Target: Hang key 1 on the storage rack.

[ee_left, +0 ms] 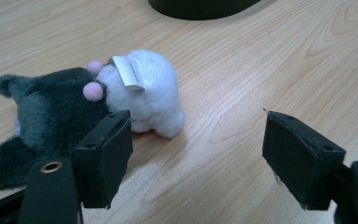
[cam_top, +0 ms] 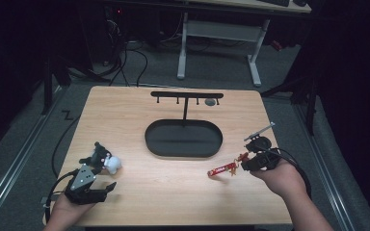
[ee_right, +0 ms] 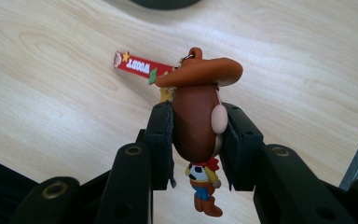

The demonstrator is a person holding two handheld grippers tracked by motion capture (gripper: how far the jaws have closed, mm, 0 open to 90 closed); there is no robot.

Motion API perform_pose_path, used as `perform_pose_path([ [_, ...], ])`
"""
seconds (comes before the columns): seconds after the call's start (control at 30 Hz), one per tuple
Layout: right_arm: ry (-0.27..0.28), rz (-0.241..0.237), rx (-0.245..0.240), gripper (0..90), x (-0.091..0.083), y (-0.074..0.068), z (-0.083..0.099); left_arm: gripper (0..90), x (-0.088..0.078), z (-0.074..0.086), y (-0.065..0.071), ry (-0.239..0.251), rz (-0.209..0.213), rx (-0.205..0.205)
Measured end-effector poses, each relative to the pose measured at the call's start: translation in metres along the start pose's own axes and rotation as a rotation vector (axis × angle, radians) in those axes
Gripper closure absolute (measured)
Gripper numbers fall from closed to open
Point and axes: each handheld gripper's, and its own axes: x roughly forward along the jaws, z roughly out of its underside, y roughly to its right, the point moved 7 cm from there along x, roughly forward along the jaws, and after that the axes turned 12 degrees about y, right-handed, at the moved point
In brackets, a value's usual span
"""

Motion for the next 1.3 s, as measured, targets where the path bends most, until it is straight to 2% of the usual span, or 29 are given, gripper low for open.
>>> perform_pose_path([
  [0.33, 0.039, 0.018, -0.023, 67.0, -0.016, -0.006, -0.024, 24.3, 0.0, 0.0, 0.0, -0.003, 0.003, 0.005],
  [0.63, 0.07, 0.046, -0.029, 67.0, -0.028, -0.004, -0.043, 24.3, 0.001, -0.001, 0.001, 0.001, 0.006, 0.004],
  [1.03, 0.08, 0.049, -0.029, 67.0, -0.026, -0.005, -0.057, 24.2, -0.001, 0.0, 0.0, -0.002, 0.002, 0.007],
  [1.13, 0.09, 0.049, -0.018, 67.0, -0.025, -0.005, -0.065, 24.2, 0.001, 0.001, 0.001, -0.01, 0.006, 0.012],
  [1.3, 0.1, 0.055, -0.028, 67.0, -0.024, -0.005, -0.075, 24.2, 0.001, -0.001, 0.001, -0.001, 0.005, 0.011],
])
